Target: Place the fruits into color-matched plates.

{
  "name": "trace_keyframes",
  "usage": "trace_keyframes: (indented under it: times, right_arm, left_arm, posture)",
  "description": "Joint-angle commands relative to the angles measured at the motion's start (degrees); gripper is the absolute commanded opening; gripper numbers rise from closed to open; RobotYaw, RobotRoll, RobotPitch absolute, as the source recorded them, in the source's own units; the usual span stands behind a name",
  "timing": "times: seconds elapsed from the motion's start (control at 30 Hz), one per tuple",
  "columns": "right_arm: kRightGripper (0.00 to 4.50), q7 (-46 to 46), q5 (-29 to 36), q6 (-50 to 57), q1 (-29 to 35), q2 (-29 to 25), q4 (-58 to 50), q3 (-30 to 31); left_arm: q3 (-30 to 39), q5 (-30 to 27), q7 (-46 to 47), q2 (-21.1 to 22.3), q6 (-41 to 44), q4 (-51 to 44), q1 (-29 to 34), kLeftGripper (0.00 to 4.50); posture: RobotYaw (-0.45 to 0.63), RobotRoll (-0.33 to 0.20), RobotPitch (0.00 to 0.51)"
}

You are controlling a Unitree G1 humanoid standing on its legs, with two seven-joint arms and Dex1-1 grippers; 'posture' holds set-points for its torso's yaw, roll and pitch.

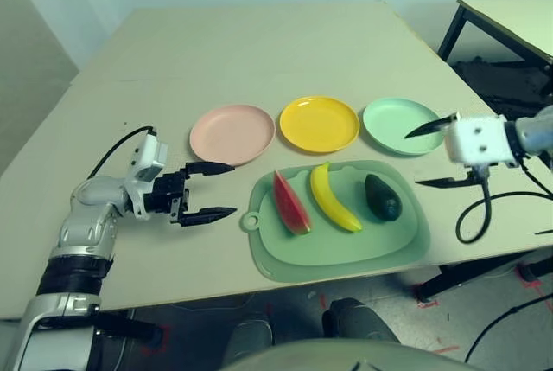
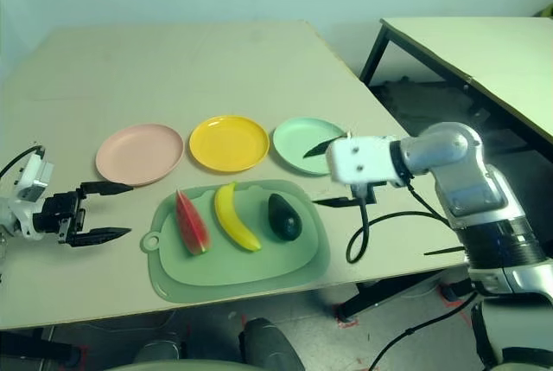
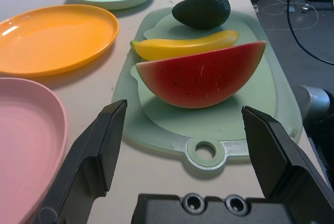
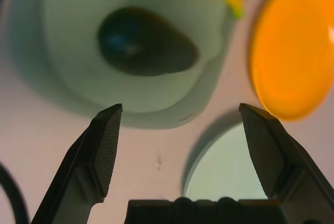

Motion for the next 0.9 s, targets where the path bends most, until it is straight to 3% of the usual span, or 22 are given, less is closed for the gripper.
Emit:
trace_keyframes:
  times: [0.03, 0.3, 0.9]
  right_arm:
    - [4.50, 2.2, -0.6, -8.1, -3.6, -0.6, 2.3, 5.6]
    - [4.50, 2.2, -3.6, -18.4, -8.0, 1.4, 8.1, 12.8]
    - [4.50, 1.8, -7.0, -20.9, -9.3, 10.0, 11.1, 15.2]
  left_arm:
    - [-0.4, 0.4, -0.6, 0.0, -0.1, -0.3, 1.5, 4.48]
    - [-0.3, -0.3, -1.2, 0.1, 0.7, -2.4, 3.0, 4.48]
    - [0.7, -0.5, 0.2, 0.0, 0.5, -3.4, 4.4, 4.48]
  posture:
    - [-0.14, 0.000, 0.000]
    - [-0.12, 0.000, 0.000]
    - [-0.10, 0.000, 0.000]
